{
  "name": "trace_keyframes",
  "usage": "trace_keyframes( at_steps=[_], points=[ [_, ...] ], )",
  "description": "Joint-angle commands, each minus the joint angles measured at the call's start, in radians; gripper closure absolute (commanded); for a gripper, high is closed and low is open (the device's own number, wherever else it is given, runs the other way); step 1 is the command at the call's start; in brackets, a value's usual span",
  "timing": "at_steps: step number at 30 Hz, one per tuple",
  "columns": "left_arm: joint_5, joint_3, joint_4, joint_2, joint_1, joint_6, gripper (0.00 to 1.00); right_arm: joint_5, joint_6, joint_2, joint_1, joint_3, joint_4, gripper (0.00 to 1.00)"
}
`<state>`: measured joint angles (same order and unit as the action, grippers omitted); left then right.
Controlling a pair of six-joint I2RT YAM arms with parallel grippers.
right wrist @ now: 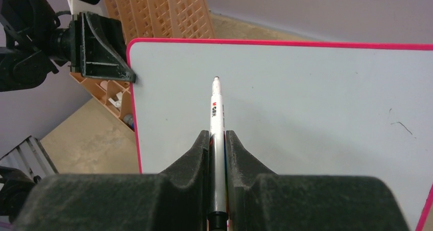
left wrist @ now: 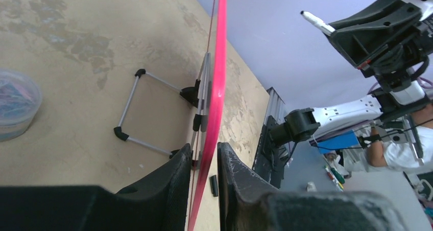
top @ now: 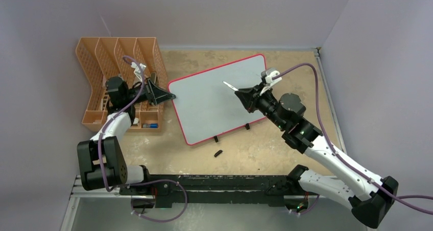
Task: Write a sentence on the whiteboard
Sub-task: Hold the whiteboard on the whiteboard stand.
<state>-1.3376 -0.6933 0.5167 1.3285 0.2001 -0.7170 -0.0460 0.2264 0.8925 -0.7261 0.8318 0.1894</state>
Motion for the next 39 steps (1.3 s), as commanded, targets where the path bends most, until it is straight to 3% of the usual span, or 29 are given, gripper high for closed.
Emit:
trace_keyframes(
  at_steps=[1,6,11,26,39],
  points=[
    [-0.072,0.000,0.193,0.029,-0.015,-0.071,0.78,0.036,-0.015,0.012,-0.002,0.043,0.072,1.00],
    [-0.080,-0.003,0.217,0.052,-0.038,-0.079,0.84,0.044,-0.014,0.025,-0.003,0.043,0.079,1.00],
    [-0.079,0.005,0.223,0.056,-0.062,-0.071,1.00,0.044,-0.005,0.029,-0.005,0.033,0.090,1.00],
    [-0.120,-0.002,0.220,0.088,-0.116,-0.045,1.00,-0.009,0.012,0.048,-0.073,0.035,0.092,1.00],
    [-0.155,-0.067,0.208,0.159,-0.117,-0.027,1.00,-0.225,-0.028,0.112,-0.204,0.087,0.040,1.00]
  ],
)
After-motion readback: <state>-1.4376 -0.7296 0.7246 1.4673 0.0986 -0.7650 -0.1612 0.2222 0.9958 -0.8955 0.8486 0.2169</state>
